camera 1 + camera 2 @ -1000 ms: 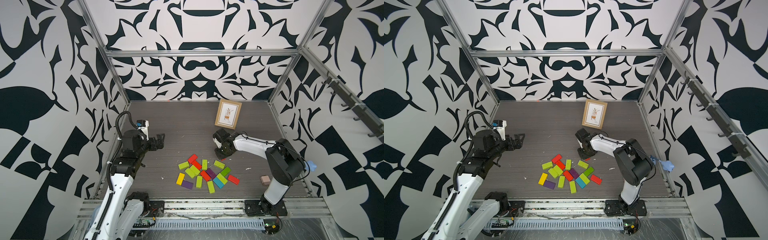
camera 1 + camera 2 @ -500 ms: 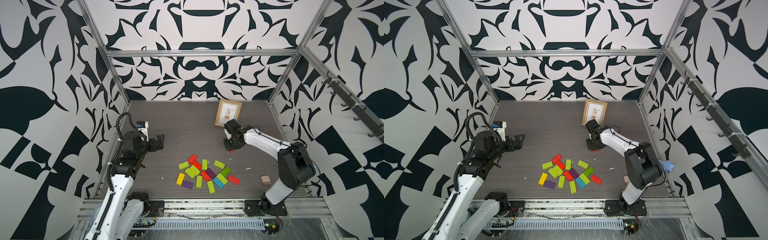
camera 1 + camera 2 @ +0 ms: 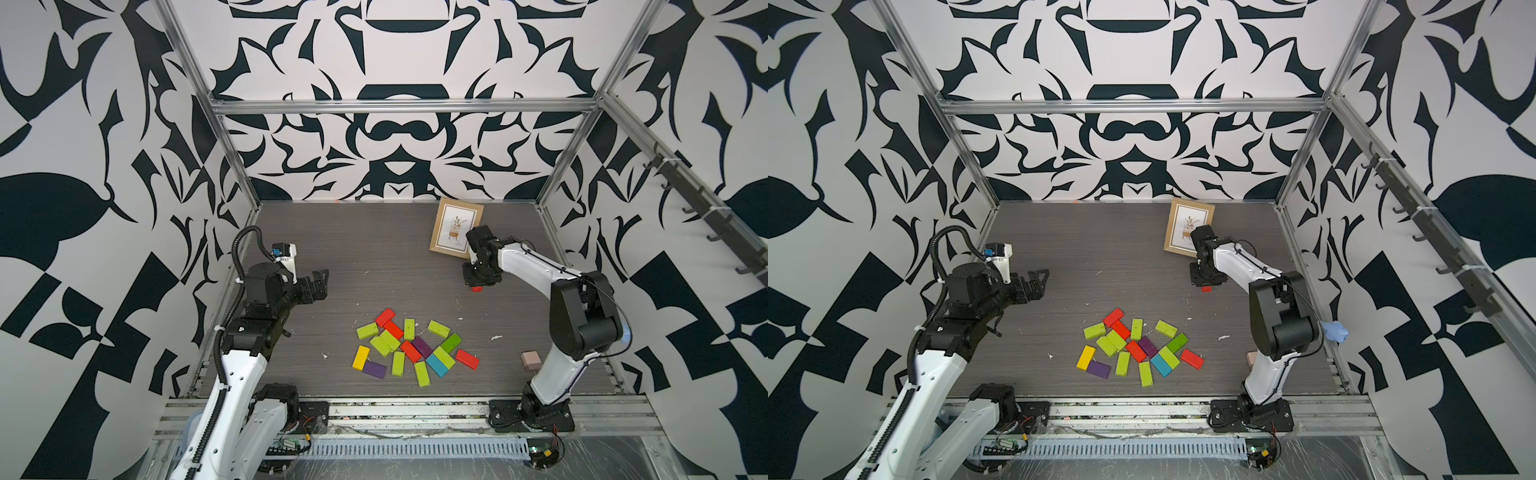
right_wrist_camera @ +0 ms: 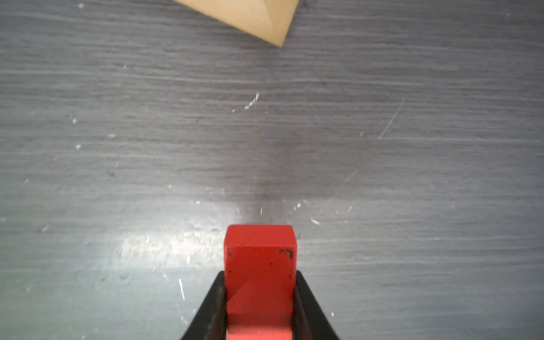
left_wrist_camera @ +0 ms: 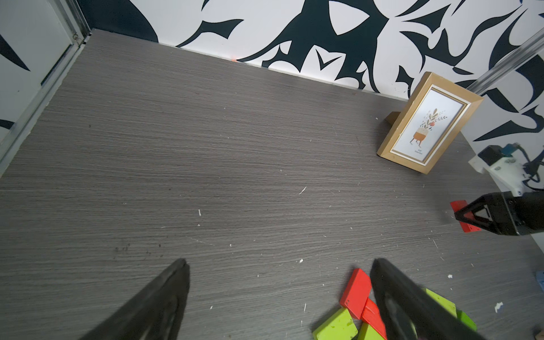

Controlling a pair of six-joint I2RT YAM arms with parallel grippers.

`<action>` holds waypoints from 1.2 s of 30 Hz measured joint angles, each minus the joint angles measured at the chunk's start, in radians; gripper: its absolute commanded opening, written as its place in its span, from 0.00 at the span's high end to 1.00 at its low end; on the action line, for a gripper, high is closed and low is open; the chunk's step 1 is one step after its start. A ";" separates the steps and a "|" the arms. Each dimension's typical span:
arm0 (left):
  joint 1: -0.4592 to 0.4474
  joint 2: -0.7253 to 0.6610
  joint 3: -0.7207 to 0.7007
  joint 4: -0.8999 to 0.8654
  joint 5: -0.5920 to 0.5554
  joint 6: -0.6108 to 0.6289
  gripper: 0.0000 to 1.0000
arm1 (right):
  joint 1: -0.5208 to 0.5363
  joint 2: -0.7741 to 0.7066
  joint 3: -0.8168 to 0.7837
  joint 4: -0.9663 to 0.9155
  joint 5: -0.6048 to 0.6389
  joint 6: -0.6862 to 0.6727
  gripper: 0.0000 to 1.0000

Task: Assemble the letter t with building blocks
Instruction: Place the building block at the center of the board.

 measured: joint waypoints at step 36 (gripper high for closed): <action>0.000 -0.002 0.000 -0.003 -0.023 0.000 0.00 | -0.011 0.157 0.070 0.066 -0.088 0.063 0.75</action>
